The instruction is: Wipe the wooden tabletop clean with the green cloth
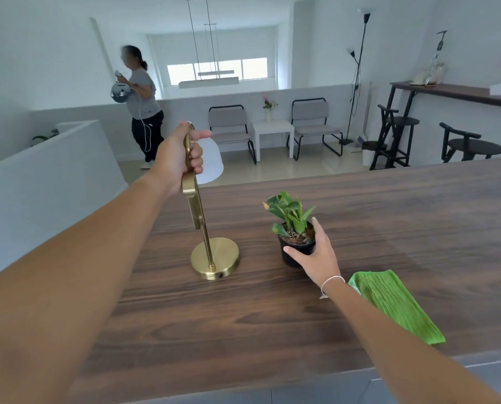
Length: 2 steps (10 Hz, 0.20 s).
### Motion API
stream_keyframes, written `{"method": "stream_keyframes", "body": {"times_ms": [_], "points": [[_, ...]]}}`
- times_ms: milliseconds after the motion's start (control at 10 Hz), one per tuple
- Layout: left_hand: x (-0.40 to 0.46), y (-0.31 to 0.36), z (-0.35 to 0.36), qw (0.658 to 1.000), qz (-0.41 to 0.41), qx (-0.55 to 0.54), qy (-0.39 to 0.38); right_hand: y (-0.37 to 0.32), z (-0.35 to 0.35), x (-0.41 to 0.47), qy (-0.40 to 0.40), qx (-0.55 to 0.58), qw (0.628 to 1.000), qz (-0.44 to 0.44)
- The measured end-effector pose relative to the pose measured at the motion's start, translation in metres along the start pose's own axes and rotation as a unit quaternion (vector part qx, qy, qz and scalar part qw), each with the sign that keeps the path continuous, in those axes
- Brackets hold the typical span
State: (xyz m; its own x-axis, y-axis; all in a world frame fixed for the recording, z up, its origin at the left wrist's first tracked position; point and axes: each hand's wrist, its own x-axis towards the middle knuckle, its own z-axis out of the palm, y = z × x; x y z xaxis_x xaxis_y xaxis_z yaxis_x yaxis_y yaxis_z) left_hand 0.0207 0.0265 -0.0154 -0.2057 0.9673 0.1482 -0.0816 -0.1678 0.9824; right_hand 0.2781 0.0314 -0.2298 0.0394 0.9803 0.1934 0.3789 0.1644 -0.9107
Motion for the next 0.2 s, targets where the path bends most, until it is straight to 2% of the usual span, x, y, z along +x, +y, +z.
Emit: {"method": "stream_keyframes", "body": {"times_ms": [200], "points": [[-0.022, -0.014, -0.02, 0.999, -0.005, 0.03, 0.014, 0.0, -0.008, -0.029, 0.021, 0.004, 1.0, 0.01]]}}
